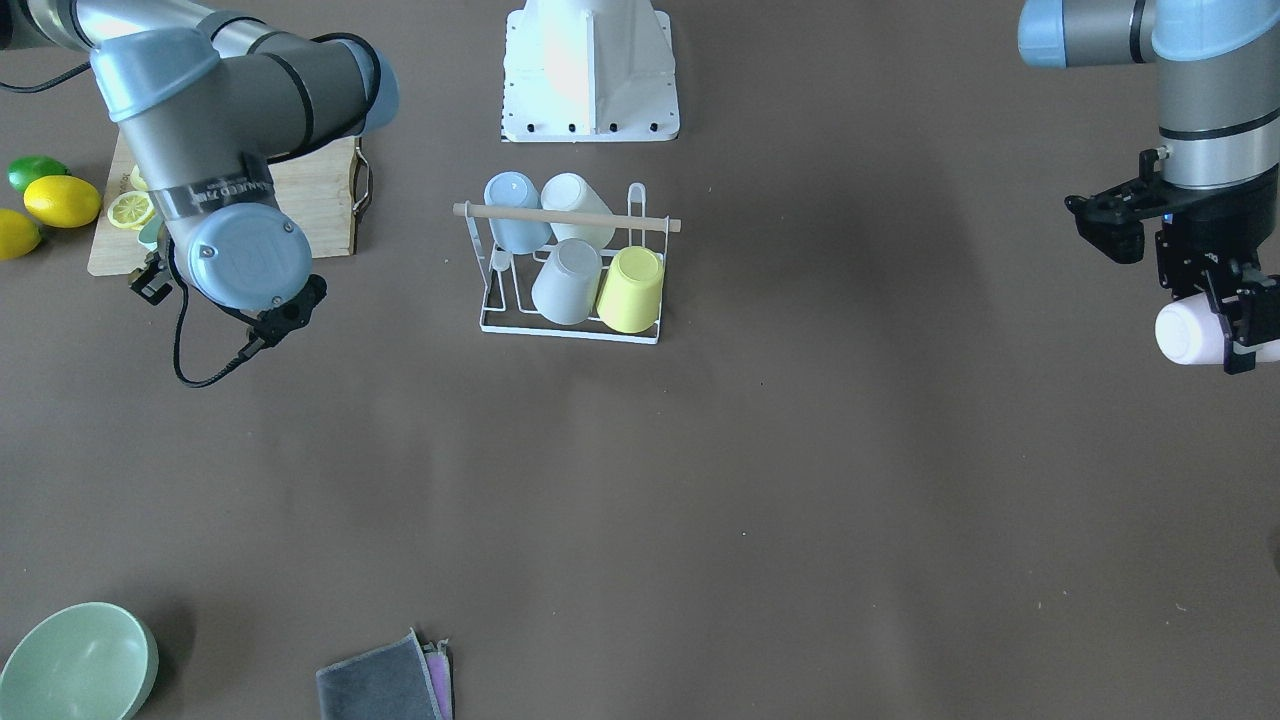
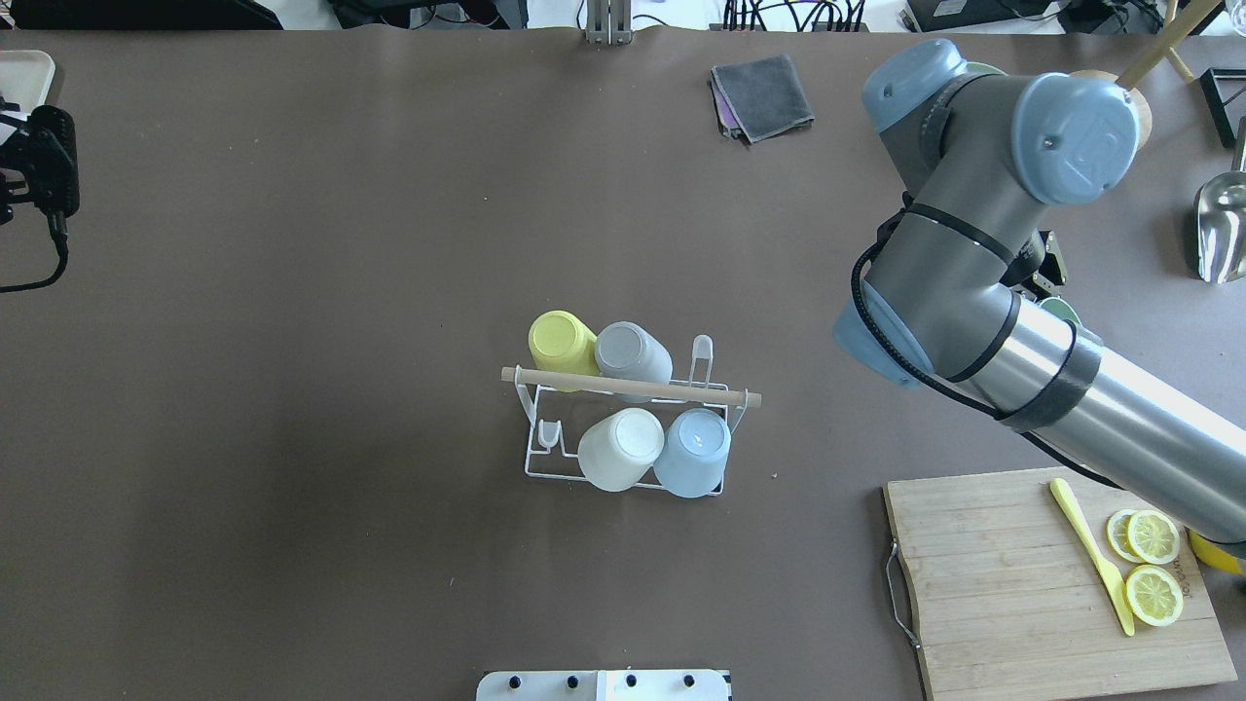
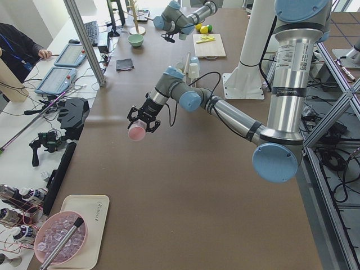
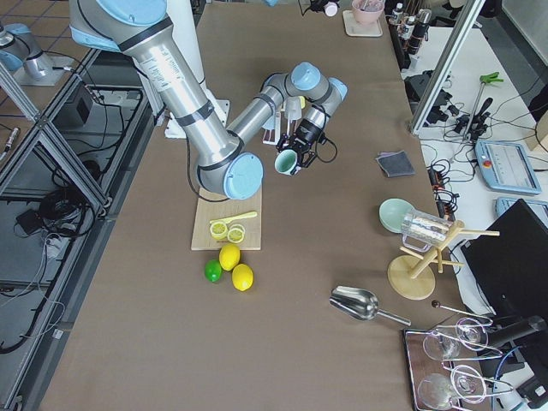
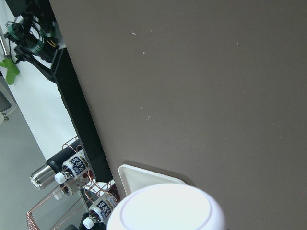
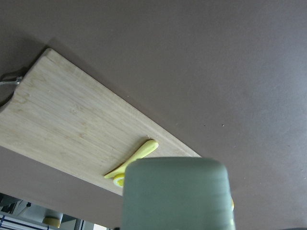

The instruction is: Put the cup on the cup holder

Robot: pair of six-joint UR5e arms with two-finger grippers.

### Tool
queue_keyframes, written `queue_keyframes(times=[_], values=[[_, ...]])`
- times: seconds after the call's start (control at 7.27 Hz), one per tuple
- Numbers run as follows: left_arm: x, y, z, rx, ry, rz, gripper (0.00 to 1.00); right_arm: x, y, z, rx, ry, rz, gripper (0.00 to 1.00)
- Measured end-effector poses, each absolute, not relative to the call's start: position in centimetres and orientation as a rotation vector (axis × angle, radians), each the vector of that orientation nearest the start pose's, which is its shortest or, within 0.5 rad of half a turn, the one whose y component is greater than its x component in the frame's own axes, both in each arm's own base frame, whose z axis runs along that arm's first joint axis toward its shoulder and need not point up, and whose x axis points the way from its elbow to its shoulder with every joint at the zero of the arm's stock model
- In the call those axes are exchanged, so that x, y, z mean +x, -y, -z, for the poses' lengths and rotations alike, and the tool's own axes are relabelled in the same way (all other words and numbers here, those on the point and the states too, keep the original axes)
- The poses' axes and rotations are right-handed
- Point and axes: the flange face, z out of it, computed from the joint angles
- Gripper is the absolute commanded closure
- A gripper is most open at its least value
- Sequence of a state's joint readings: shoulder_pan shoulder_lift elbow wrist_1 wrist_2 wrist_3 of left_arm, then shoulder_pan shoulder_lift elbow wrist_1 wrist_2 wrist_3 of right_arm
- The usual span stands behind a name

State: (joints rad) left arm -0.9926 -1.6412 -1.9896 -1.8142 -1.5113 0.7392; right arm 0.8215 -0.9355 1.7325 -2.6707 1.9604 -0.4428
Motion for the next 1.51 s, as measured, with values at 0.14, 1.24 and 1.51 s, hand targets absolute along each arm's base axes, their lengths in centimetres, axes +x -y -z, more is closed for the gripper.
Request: queue_keyframes(times=[0.14,1.24,1.51], values=[[17.2,51.0,-40.6,0.836,0.068,-1.199,0.51,-32.5,50.8,-32.9,-0.265,0.403,1.091,0.55],[19.9,51.3,-38.8,1.231,-0.263,-0.944,0.52,-32.3,52.3,-26.7,0.569,0.969,0.731,0.55],[19.9,50.1,-36.7,1.328,-0.437,-0.777,0.52,-31.9,52.8,-26.2,0.690,1.053,0.671,0.55]])
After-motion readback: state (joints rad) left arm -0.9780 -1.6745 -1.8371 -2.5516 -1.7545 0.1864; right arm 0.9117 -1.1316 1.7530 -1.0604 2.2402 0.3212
